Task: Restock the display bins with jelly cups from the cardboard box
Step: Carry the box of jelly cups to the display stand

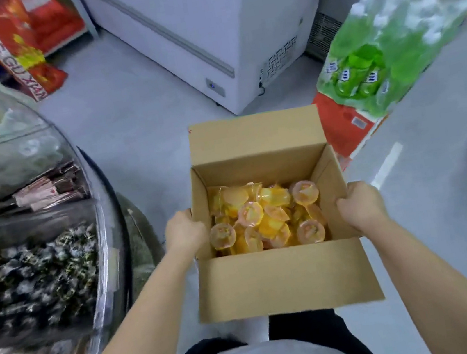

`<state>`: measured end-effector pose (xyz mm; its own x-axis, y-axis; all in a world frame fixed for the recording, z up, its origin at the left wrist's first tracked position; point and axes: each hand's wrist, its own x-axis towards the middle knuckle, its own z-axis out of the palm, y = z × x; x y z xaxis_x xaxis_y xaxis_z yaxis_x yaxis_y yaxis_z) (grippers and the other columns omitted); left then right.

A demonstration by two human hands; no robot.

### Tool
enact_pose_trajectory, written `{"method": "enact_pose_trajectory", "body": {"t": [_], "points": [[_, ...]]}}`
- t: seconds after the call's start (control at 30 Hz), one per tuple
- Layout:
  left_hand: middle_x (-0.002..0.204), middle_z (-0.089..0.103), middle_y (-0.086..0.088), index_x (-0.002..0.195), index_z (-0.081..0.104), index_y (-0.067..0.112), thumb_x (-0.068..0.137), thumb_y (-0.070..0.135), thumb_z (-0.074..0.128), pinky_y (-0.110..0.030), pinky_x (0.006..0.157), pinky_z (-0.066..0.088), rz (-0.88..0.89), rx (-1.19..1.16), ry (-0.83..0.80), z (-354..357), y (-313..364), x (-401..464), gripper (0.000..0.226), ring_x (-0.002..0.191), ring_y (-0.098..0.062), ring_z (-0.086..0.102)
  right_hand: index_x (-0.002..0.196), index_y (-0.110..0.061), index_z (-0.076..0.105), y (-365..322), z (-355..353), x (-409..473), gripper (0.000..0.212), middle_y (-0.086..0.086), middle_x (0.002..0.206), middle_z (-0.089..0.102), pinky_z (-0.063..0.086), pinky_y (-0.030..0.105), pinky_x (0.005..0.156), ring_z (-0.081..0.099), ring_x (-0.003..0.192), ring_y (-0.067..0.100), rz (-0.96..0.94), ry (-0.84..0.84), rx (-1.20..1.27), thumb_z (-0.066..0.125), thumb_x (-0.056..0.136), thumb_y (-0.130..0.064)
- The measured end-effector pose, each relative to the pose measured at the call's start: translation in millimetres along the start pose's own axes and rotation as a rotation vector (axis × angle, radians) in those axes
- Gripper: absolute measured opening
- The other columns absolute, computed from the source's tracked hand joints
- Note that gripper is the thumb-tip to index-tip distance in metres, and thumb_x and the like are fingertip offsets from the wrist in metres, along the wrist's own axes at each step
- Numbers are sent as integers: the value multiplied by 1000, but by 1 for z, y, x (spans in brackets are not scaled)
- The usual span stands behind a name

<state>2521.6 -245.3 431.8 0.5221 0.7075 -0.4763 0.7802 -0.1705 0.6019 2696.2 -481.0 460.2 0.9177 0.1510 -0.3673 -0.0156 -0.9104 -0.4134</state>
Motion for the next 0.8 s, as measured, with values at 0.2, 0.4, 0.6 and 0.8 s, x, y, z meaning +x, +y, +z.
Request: {"method": "enact_pose_trajectory", "body": {"t": [0.2, 0.4, 0.6, 0.8], "points": [[58, 52, -4, 57, 50, 12, 77, 0, 45, -25, 45, 30, -186, -112, 173, -3, 60, 82, 24, 58, -25, 50, 88, 4, 66, -98, -7, 156, 16, 28, 94, 67, 44, 35, 70, 62, 93, 43, -258, -93, -121, 59, 82, -10], [70, 66, -9, 74, 66, 8, 78, 15, 53, -35, 62, 53, -415, -225, 386, -31, 72, 155, 15, 70, -29, 62, 83, 1, 65, -230, 22, 251, 16, 27, 91, 68, 43, 35, 66, 63, 89, 41, -449, -243, -206, 58, 85, -12], [68, 65, -7, 73, 65, 9, 78, 17, 56, -28, 55, 44, -523, -291, 442, -81, 48, 264, 12, 68, -28, 61, 90, 3, 65, -359, 100, 319, 20, 26, 96, 67, 47, 37, 74, 62, 93, 40, -538, -324, -314, 58, 86, -15], [65, 62, -5, 63, 56, 13, 80, 16, 54, -27, 51, 36, -662, -461, 524, -133, 39, 329, 17, 68, -28, 59, 94, 5, 65, -493, 150, 355, 23, 26, 96, 67, 48, 39, 75, 61, 93, 40, -692, -363, -433, 58, 87, -16]]}}
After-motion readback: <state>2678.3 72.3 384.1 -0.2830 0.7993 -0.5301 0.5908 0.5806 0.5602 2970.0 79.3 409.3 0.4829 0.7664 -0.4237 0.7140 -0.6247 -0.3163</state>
